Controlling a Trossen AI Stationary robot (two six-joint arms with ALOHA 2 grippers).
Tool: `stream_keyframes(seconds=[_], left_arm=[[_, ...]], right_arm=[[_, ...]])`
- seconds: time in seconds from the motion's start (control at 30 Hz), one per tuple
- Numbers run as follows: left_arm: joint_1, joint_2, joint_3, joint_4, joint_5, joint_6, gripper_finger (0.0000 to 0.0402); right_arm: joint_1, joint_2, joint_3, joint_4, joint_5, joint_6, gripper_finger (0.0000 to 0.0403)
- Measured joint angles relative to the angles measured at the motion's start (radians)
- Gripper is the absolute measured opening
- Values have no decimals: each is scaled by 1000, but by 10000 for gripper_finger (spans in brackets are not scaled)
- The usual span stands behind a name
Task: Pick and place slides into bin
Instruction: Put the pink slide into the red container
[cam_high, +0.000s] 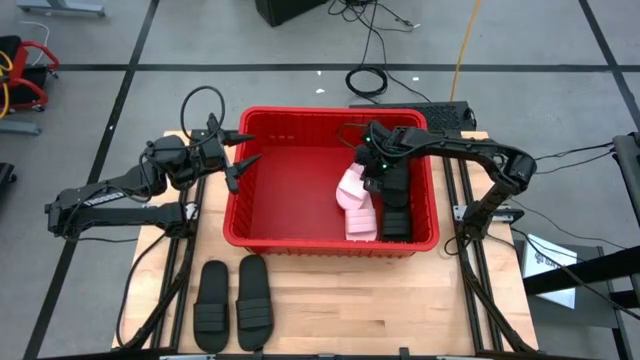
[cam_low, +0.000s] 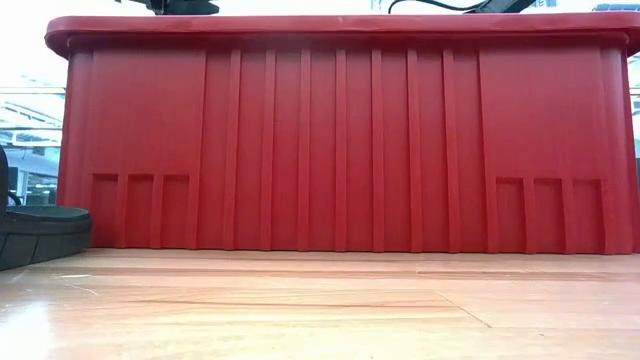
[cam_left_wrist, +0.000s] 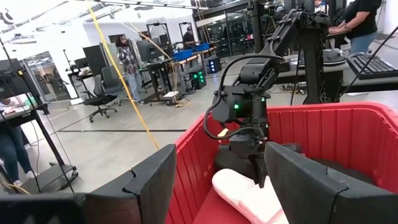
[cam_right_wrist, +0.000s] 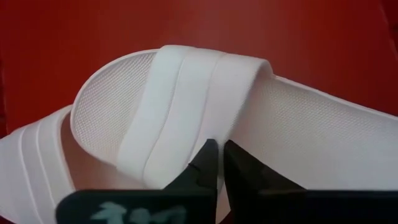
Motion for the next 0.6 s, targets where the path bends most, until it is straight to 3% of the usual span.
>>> stream_keyframes(seconds=[0.6], left_arm=[[0, 0, 0, 0, 0, -3, 250]], right_arm=[[1, 0, 129, -169, 8, -207, 1]])
